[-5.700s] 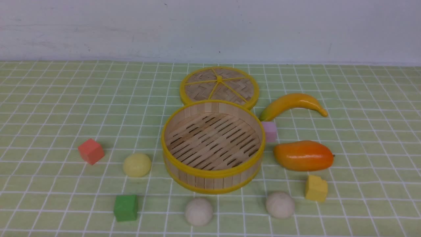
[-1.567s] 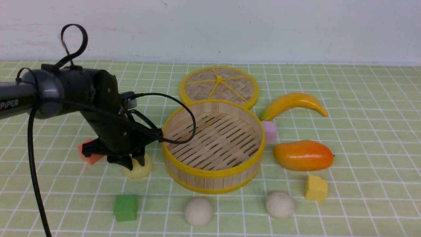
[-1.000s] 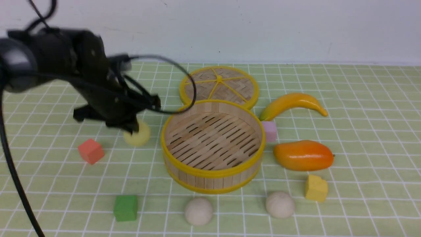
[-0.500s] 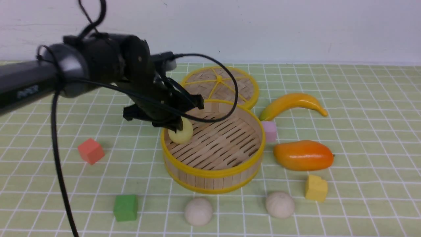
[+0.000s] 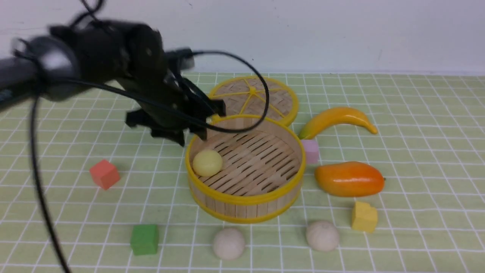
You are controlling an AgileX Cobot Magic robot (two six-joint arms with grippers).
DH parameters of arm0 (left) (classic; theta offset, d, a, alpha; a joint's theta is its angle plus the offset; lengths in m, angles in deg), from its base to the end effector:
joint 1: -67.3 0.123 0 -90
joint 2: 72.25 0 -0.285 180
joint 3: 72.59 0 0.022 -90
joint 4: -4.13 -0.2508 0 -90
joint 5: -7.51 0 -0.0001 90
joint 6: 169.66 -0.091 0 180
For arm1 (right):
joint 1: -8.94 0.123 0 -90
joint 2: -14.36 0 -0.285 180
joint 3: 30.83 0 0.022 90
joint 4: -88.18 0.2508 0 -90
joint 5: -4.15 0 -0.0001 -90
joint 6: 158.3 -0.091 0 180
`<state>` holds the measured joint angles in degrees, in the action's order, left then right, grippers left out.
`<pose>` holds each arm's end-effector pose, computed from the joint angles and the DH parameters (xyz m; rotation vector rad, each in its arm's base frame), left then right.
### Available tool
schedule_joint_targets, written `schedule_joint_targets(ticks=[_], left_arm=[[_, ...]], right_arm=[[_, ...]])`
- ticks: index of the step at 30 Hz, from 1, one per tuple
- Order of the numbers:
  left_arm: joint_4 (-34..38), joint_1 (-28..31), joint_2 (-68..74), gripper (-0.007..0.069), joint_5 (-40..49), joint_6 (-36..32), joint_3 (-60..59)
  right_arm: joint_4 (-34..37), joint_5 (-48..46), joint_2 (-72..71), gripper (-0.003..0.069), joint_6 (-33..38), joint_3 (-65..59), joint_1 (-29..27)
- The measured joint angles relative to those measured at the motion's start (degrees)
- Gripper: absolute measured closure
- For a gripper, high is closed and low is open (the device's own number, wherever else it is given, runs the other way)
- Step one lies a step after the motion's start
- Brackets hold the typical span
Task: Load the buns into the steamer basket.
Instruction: Use the left arm to put the steamed stuffed bun into the steamer, then use the right arm to grab a steamed stuffed bun
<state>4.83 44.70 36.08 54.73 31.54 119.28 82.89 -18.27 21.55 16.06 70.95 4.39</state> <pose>0.3645 -0.1526 0.3138 0.0242 2.5384 -0.3243 0.0516 -0.0073 0.1729 0.1110 1.8778 -0.0786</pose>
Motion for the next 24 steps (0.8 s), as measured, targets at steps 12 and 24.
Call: schedule_joint_targets(ticks=[12, 24], left_arm=[[-6.51, 0.0, -31.93, 0.0412, 7.47, -0.33, -4.69], [5.54, 0.0, -57.68, 0.0487, 5.91, -2.1, -37.16]], right_arm=[[0.0, 0.0, 0.0, 0.0418, 0.0, 0.0, 0.0], [0.0, 5.89, 0.0, 0.0418, 0.0, -0.59, 0.0]])
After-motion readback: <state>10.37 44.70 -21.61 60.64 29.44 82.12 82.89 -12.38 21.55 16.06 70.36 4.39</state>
